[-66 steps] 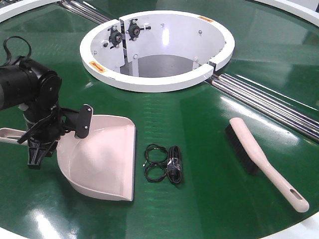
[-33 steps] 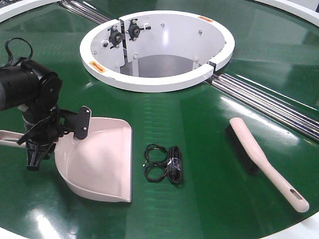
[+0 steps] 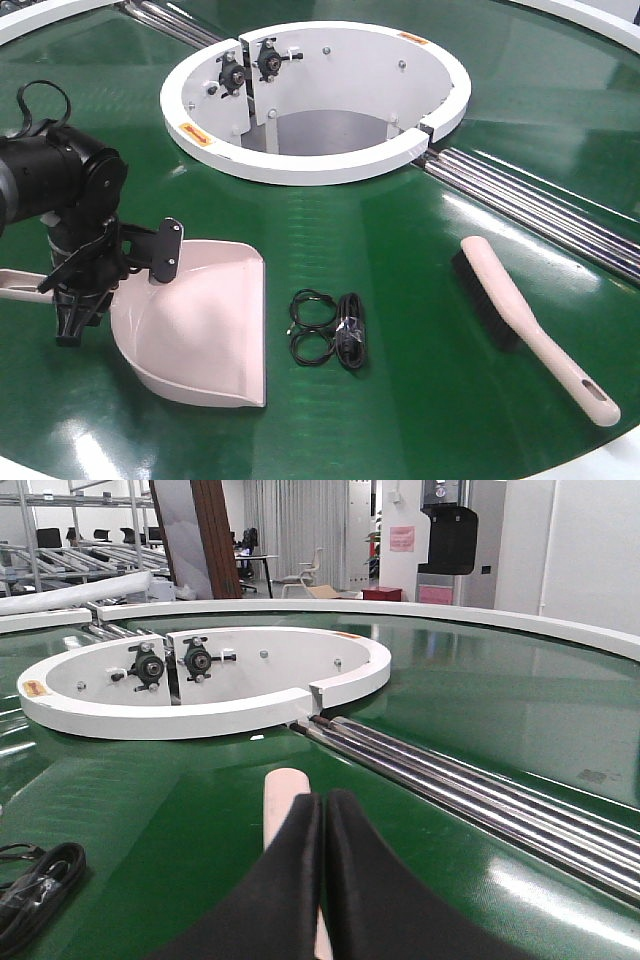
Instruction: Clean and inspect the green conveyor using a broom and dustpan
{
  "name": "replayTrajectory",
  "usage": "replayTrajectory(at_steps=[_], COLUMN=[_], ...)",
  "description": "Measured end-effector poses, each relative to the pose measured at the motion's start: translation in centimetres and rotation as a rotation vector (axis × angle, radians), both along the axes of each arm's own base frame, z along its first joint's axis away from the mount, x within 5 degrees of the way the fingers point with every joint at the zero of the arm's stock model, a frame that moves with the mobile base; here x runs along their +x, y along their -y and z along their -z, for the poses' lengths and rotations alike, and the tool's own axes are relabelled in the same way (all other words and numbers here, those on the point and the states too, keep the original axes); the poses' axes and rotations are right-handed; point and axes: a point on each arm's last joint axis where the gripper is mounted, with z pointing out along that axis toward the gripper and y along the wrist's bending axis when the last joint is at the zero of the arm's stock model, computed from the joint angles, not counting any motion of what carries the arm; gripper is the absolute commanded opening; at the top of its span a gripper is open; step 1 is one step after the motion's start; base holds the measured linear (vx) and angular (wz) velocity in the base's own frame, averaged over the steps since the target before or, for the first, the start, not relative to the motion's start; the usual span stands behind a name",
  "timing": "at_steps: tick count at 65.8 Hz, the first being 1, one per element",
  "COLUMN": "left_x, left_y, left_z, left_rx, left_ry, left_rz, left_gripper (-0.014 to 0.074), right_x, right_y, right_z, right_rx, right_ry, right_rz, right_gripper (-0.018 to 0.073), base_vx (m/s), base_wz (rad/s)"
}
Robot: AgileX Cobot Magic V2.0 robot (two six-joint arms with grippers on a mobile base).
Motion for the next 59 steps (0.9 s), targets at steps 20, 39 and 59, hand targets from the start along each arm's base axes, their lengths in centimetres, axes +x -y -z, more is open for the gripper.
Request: replayTrajectory(at_steps=[20,39,59], left_x=[-0.08,-0.08,-0.1], left_y=[0.01,0.01,0.03], left_z=[0.01,0.01,0.01], left_rx=[-0.002,-0.002,-0.004], left_ry=[-0.007,-0.007,-0.009], left_rz=[-0.007,-0.007,-0.008], left_gripper=[-0.0008,-0.0008,-0.0008], right_x=[0.0,0.0,0.0], right_y=[0.0,0.0,0.0], right_z=[0.0,0.0,0.0], right_rx=[0.0,0.0,0.0], right_ry=[0.0,0.0,0.0], right_rz=[0.0,0.0,0.0], right_gripper=[-0.0008,-0.0008,-0.0008], base_vx=[0.0,0.0,0.0], base_wz=[0.0,0.0,0.0])
